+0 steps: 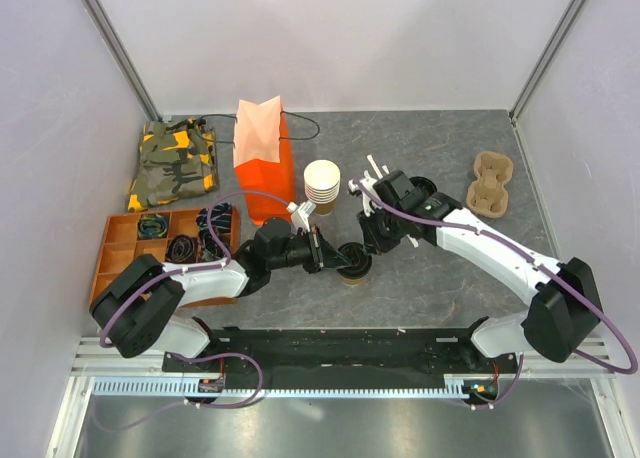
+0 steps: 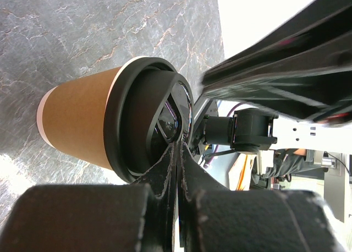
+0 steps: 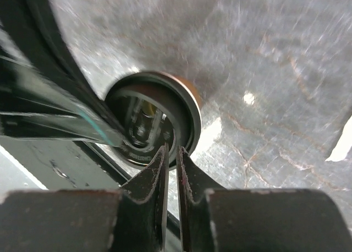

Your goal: Pack the takeout coffee

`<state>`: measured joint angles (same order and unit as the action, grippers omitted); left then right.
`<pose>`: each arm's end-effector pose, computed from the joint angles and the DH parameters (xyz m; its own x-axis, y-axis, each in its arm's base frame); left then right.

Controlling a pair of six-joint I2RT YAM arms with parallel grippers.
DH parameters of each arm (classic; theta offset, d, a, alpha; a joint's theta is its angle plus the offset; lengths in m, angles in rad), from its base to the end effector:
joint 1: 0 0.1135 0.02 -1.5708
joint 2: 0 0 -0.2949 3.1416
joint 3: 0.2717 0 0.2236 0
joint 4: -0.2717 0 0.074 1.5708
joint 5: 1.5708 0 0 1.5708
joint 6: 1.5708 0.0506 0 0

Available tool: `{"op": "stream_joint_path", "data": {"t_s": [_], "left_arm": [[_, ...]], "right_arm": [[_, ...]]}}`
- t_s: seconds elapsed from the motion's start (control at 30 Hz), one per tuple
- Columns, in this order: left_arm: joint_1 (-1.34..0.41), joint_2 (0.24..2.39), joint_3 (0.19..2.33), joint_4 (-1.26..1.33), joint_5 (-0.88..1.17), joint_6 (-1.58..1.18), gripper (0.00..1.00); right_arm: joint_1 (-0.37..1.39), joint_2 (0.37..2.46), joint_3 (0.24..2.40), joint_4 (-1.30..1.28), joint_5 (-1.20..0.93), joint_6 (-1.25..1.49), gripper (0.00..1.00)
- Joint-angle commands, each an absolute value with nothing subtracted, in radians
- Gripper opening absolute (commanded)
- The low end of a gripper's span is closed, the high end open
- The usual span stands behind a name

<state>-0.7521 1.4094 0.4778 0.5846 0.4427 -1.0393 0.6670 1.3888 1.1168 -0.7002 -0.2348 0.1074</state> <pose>0.1764 -0.1947 0.2268 -0.9116 -0.2138 -0.3510 0.2479 0.3952 -0.8845 0.1967 0.1699 0.3017 -0.7209 -0.4349 -0.5396 -0.6310 0.7339 0.2515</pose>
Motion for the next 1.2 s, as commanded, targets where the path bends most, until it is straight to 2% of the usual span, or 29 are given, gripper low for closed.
{"op": "stream_joint_path", "data": {"t_s": [0.0,0.23,0.43,0.83,1.17], "left_arm": [[-0.746,1.445,0.459,0.456,0.373,-0.991,0.02],[-0.744,1.450,0.456,0.448,0.367,-0.994,0.02],[-0.746,1.454,0.453,0.454,0.368,-0.996,0.02],[-0.746,1.399,0.502,0.509,0.413,-0.968,0.02],[-0.746,1.394,0.479,0.486,0.388,-0.985,0.02]], "right_arm": [[0.678,1.407,1.034,-0.661,-0.227,0.094,0.15],[0.680,1.465,1.005,-0.641,-0.244,0.083,0.09],[0.680,1.453,1.011,-0.653,-0.244,0.075,0.09],[0.680,1.381,1.112,-0.690,-0.308,0.069,0.22],[0.678,1.328,1.134,-0.724,-0.356,0.061,0.24]]}}
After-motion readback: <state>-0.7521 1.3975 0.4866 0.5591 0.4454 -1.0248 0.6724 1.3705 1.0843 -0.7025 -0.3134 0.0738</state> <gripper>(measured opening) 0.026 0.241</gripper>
